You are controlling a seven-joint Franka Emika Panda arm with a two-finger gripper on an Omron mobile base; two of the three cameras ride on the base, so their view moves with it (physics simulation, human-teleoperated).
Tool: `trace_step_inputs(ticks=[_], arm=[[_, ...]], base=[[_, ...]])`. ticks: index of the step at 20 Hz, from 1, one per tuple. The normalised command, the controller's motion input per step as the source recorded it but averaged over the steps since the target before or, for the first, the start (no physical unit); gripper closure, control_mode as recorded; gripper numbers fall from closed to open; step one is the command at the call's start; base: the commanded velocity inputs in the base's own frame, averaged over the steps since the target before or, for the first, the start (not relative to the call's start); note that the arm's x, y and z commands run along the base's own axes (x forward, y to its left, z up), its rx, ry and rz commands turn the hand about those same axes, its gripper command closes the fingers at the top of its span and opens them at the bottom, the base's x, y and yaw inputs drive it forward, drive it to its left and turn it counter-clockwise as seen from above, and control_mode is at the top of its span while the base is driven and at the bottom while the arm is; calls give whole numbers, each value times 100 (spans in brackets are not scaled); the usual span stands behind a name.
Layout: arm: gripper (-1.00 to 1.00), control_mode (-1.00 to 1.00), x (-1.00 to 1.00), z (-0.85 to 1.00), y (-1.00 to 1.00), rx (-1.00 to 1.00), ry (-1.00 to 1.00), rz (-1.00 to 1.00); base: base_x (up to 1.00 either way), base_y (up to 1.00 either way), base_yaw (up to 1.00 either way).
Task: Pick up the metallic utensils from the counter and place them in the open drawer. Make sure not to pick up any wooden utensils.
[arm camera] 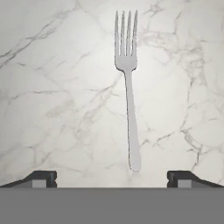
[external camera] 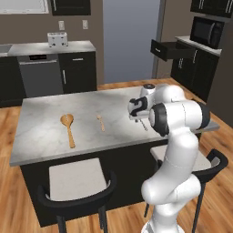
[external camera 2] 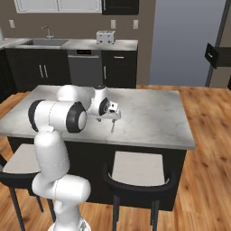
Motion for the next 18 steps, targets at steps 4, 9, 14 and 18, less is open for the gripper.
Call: trace_step_inputs(ticks=[4, 9, 14, 18], arm=[[-100, -100, 38, 0, -33, 8, 5, -19], [-100, -100, 18, 0, -36, 12, 7, -4], [-100, -100, 0, -2, -5, 0, 3, 3], [-100, -100, 0, -16, 0, -5, 13, 9]], base=[[0, 0, 0], [0, 0, 0], [0, 0, 0], [0, 0, 0]])
